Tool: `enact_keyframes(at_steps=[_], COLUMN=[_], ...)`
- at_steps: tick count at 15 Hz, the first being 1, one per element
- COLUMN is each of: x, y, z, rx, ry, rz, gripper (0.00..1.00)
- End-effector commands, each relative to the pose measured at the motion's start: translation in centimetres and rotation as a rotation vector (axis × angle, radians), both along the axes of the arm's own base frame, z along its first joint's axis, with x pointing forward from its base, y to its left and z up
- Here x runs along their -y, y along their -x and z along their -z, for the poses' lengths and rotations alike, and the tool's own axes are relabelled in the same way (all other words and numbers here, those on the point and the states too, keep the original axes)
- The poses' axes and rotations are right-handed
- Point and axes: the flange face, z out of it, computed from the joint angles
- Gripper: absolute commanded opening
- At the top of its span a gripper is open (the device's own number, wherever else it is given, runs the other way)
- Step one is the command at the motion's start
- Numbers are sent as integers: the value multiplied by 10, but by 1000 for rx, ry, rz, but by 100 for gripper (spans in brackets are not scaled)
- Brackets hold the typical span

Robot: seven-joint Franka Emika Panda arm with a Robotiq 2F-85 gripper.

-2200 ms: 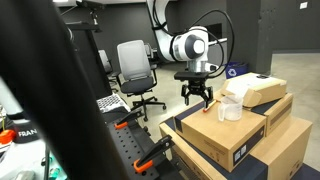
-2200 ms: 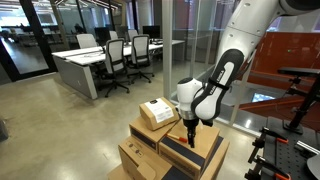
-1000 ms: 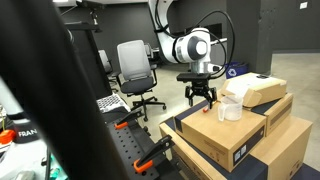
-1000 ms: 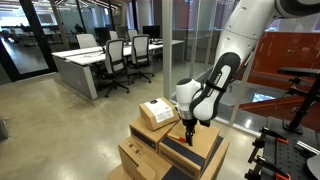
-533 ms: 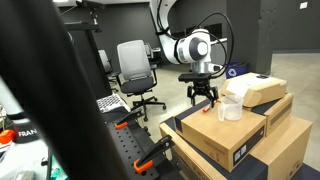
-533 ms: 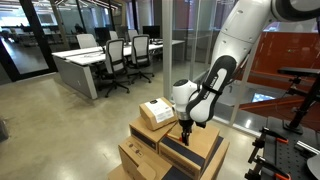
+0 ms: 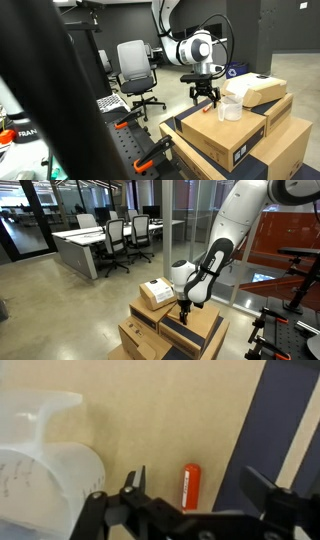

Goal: Put the marker in the jug

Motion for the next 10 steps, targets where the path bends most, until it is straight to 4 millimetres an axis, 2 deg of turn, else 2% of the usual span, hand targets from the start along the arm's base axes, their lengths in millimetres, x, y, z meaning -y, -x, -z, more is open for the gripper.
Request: enact_keyframes(at_steps=[1,10], x=[-4,-16], y=[-11,-26], z=[5,11], rx=[18,51], ry=[27,54], rz=[9,-2], gripper=[100,100])
